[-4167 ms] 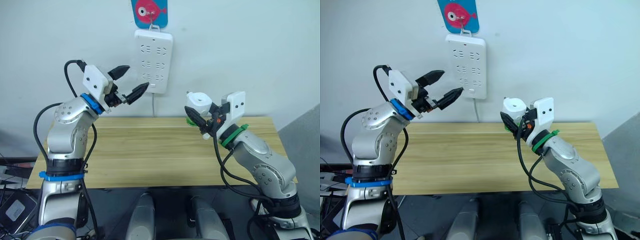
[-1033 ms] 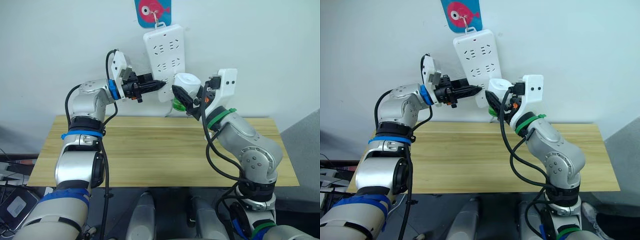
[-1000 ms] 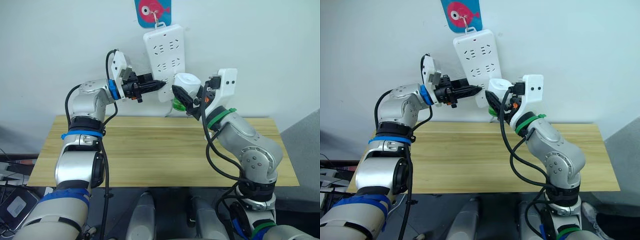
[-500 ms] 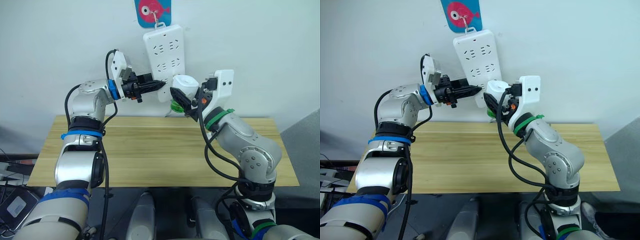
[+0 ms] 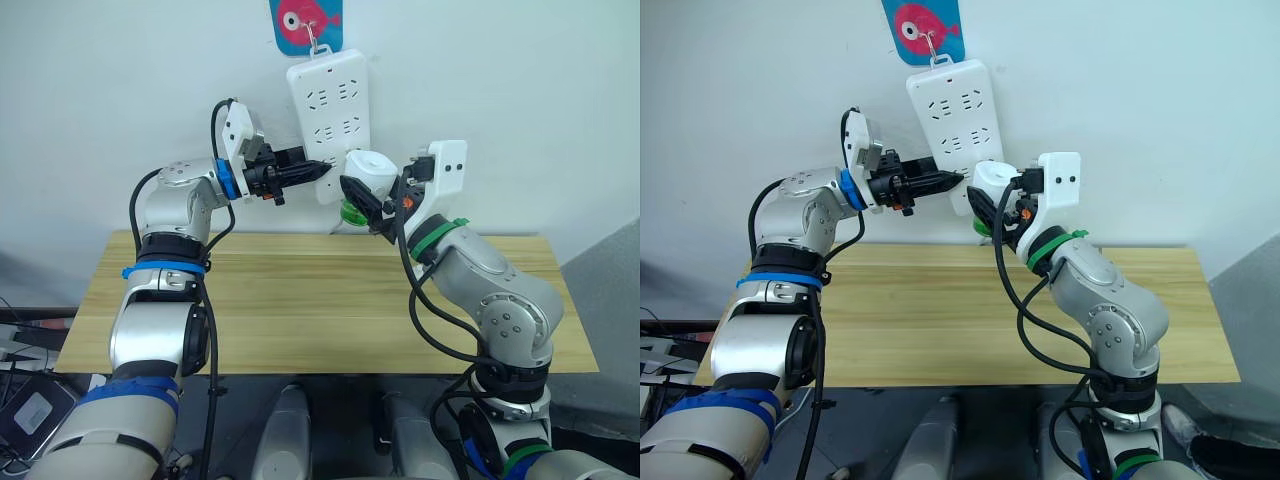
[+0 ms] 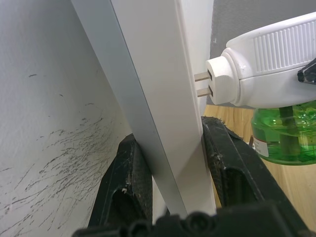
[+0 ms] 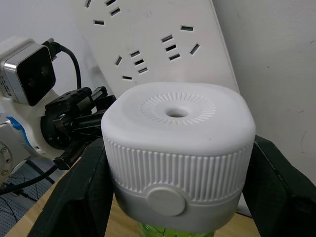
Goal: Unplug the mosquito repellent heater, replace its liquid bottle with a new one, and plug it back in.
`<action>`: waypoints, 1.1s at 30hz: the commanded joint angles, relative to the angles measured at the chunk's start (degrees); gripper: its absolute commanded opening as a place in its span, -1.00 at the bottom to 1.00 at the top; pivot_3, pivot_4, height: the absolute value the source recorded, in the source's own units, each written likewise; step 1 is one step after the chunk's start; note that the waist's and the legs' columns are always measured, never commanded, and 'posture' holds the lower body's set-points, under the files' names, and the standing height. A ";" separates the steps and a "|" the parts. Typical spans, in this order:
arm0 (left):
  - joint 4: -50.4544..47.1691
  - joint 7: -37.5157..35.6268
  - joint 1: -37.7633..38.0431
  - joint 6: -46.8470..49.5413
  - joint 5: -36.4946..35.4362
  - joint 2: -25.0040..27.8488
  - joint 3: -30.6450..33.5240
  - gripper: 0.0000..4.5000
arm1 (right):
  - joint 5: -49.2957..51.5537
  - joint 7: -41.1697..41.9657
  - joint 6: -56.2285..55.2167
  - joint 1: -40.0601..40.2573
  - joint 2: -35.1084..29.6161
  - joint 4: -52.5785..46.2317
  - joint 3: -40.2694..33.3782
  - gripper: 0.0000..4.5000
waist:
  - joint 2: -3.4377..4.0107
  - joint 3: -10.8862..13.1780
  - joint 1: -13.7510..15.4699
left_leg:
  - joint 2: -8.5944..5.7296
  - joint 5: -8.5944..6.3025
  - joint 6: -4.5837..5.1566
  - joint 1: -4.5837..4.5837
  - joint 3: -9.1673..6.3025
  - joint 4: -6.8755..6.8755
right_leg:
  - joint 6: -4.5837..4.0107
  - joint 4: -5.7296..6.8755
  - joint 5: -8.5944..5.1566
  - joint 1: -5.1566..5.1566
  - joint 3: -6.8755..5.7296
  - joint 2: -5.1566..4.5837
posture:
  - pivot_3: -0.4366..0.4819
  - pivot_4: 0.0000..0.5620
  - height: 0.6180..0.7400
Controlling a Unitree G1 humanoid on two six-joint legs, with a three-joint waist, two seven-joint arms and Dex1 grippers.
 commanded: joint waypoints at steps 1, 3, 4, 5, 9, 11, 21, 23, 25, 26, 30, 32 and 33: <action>-2.48 -2.36 -0.49 -2.04 -0.58 -0.68 -0.86 -0.42 | 0.26 -0.01 0.43 0.39 -0.05 -0.51 -0.22 0.39 | 0.00 0.00 0.00 | 0.00 0.00 0.00 0.00 0.00 0.00 | 0.00 0.00 0.00 0.00 0.00 0.00 | 0.47 -0.15 1.00; -2.34 -2.25 -0.53 -2.14 -0.58 -0.69 -0.82 -0.42 | 0.39 0.04 0.64 0.45 -0.24 -0.61 -0.41 0.39 | 0.00 0.00 0.02 | 0.00 0.00 0.00 0.00 0.00 0.00 | 0.00 0.00 0.00 0.00 0.00 0.00 | 0.47 -0.15 1.00; -2.31 -2.24 -0.52 -2.23 -0.56 -0.70 -0.83 -0.42 | 0.51 0.09 0.85 0.50 -0.41 -0.76 -0.52 0.39 | 0.00 0.00 0.02 | 0.00 0.00 0.00 0.00 0.00 0.00 | 0.00 0.00 0.00 0.00 0.00 0.00 | 0.47 -0.15 1.00; -2.30 -2.24 -0.51 -2.26 -0.57 -0.70 -0.82 -0.42 | 0.70 0.16 1.18 0.60 -0.64 -1.04 -0.63 0.39 | 0.00 0.00 0.03 | 0.00 0.00 0.00 0.00 0.00 -0.01 | 0.00 -0.01 0.00 0.00 0.00 0.00 | 0.47 -0.15 1.00; -2.20 -2.26 -0.41 -2.36 -0.52 -0.70 -0.84 -0.42 | 1.84 0.27 2.87 1.07 -1.56 -2.68 -0.95 0.39 | 0.00 0.00 0.09 | 0.00 0.00 0.00 -0.02 -0.01 -0.03 | 0.00 -0.04 0.00 0.01 -0.02 -0.01 | 0.47 -0.15 1.00; -2.37 -2.29 -0.28 -2.25 -0.59 -0.63 -0.80 -0.42 | 2.30 0.07 3.42 1.18 -1.72 -3.26 -1.10 0.39 | 0.00 0.00 0.09 | -0.01 0.00 0.00 -0.04 -0.01 -0.03 | -0.01 -0.05 0.00 0.00 -0.02 -0.01 | 0.47 -0.13 1.00; -2.03 -2.35 -0.43 -2.47 -0.47 -0.66 -0.78 -0.42 | 3.59 0.84 2.39 0.08 -0.90 -4.22 -2.58 0.39 | 0.00 0.00 0.07 | -0.01 0.00 0.00 -0.13 -0.03 -0.03 | 0.00 -0.04 0.00 -0.08 -0.05 -0.01 | 0.46 -0.12 1.00; -1.96 -2.37 -0.49 -2.50 -0.45 -0.62 -0.78 -0.42 | 4.30 1.07 2.07 -0.13 -0.62 -4.59 -2.93 0.39 | 0.00 0.00 0.07 | -0.01 0.00 0.00 -0.13 -0.04 -0.03 | 0.00 -0.04 0.00 -0.09 -0.06 -0.01 | 0.46 -0.12 1.00; -1.93 -2.39 -0.50 -2.53 -0.44 -0.58 -0.78 -0.42 | 5.04 1.35 1.80 -0.36 -0.47 -4.90 -3.16 0.39 | 0.00 0.00 0.06 | -0.01 0.00 0.00 -0.14 -0.04 -0.03 | 0.00 -0.04 0.00 -0.08 -0.06 -0.01 | 0.46 -0.12 1.00; -1.90 -2.39 -0.51 -2.55 -0.43 -0.58 -0.79 -0.42 | 5.30 1.28 1.71 -0.50 -0.41 -4.94 -3.28 0.39 | 0.00 0.00 0.06 | -0.01 0.00 0.00 -0.14 -0.04 -0.03 | 0.00 -0.04 0.00 -0.08 -0.06 -0.01 | 0.46 -0.12 1.00; -1.78 -2.40 -0.56 -2.63 -0.44 -0.62 -0.80 -0.42 | 5.36 1.05 1.26 -0.80 -0.32 -4.67 -3.50 0.39 | 0.00 0.00 0.06 | -0.01 0.00 0.00 -0.14 -0.06 -0.03 | 0.00 -0.04 0.00 -0.08 -0.07 -0.01 | 0.46 -0.12 1.00; -1.78 -2.44 -0.53 -2.67 -0.45 -0.63 -0.82 -0.42 | 4.99 0.96 0.99 -1.02 -0.30 -4.25 -3.54 0.39 | 0.00 0.00 0.06 | 0.00 0.00 0.00 -0.15 -0.06 -0.03 | 0.00 -0.05 0.00 -0.09 -0.07 -0.01 | 0.46 -0.12 1.00; -1.68 -2.41 -0.57 -2.72 -0.44 -0.69 -0.82 -0.42 | 4.76 0.94 0.72 -1.18 -0.24 -3.88 -3.55 0.39 | 0.00 0.00 0.06 | -0.01 0.00 0.00 -0.15 -0.06 -0.03 | 0.00 -0.05 -0.01 -0.09 -0.08 -0.01 | 0.46 -0.12 1.00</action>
